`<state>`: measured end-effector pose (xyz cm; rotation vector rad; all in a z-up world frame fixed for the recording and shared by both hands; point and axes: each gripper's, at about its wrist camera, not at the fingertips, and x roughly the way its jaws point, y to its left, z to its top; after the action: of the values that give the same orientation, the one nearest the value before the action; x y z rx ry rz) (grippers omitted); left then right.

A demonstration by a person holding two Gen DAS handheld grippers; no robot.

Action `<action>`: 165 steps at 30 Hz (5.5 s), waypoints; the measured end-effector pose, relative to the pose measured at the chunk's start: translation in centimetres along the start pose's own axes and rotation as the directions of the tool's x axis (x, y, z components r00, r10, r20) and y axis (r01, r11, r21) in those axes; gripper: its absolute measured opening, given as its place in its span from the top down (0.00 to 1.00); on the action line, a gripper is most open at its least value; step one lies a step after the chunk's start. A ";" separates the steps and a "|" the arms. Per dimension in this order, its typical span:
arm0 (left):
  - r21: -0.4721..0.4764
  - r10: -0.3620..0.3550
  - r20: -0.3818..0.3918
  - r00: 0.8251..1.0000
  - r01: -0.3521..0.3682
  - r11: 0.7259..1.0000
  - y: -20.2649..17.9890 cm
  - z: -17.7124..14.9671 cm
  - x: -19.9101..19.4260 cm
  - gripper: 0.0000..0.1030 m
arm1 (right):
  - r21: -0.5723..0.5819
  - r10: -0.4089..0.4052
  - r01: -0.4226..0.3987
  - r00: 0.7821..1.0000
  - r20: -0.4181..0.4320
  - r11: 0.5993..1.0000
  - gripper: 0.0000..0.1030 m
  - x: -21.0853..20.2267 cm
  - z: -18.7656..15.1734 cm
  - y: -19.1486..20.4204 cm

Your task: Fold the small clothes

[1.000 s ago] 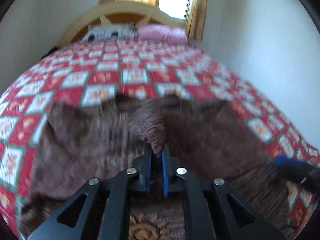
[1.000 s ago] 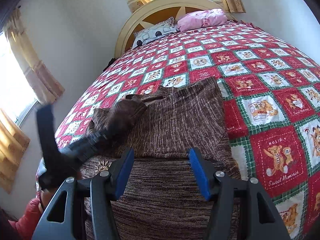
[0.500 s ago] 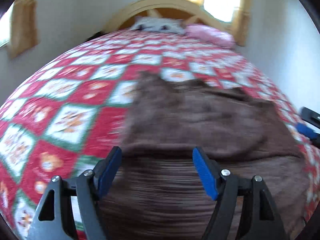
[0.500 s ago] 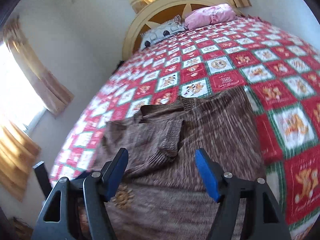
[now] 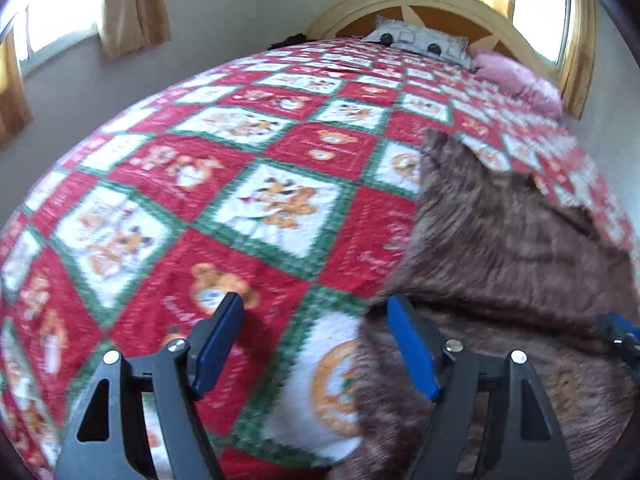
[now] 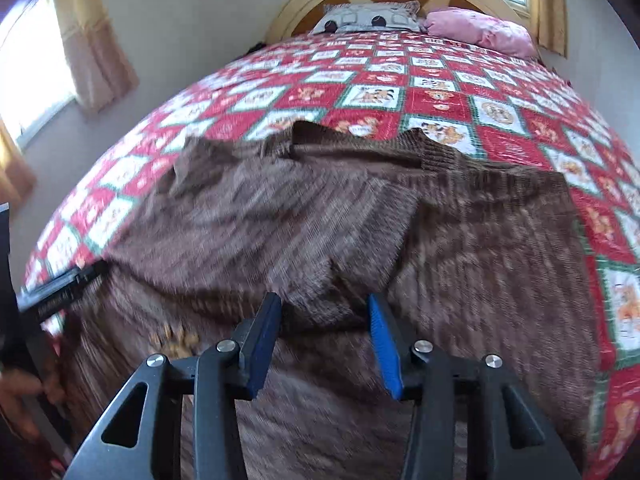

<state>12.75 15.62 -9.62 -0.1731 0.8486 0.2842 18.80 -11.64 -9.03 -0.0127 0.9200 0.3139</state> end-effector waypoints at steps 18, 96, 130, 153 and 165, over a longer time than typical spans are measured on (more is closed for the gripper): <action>-0.035 -0.153 -0.030 0.988 0.152 0.988 -3.0 3.5 3.7 0.26 | -0.204 0.279 -0.267 0.960 0.035 0.942 0.55 5.0 12.3 9.0; 0.089 -0.228 -0.049 0.972 0.232 0.969 7.1 -2.8 -6.0 0.00 | 0.009 0.061 -0.063 0.990 0.125 0.998 0.45 -19.4 -10.9 -2.8; 0.204 -0.508 -0.182 0.842 0.537 0.818 7.2 -14.7 -11.3 0.06 | 0.284 0.130 -0.130 0.991 0.020 0.950 0.45 -20.5 -24.7 -7.8; 0.245 -0.547 -0.196 0.814 0.581 0.776 7.4 -16.0 -12.3 0.06 | 0.316 0.120 -0.125 0.992 0.035 0.941 0.45 -22.8 -26.4 -7.4; 0.273 -0.577 -0.244 0.780 0.626 0.731 7.9 -17.0 -13.4 0.16 | 0.230 0.222 -0.202 0.973 -0.064 0.952 0.53 -21.3 -27.4 -4.1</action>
<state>-10.24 16.29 -10.77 -0.1374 0.9238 -0.5039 -13.49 -25.08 -9.53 0.2820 1.0435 0.4106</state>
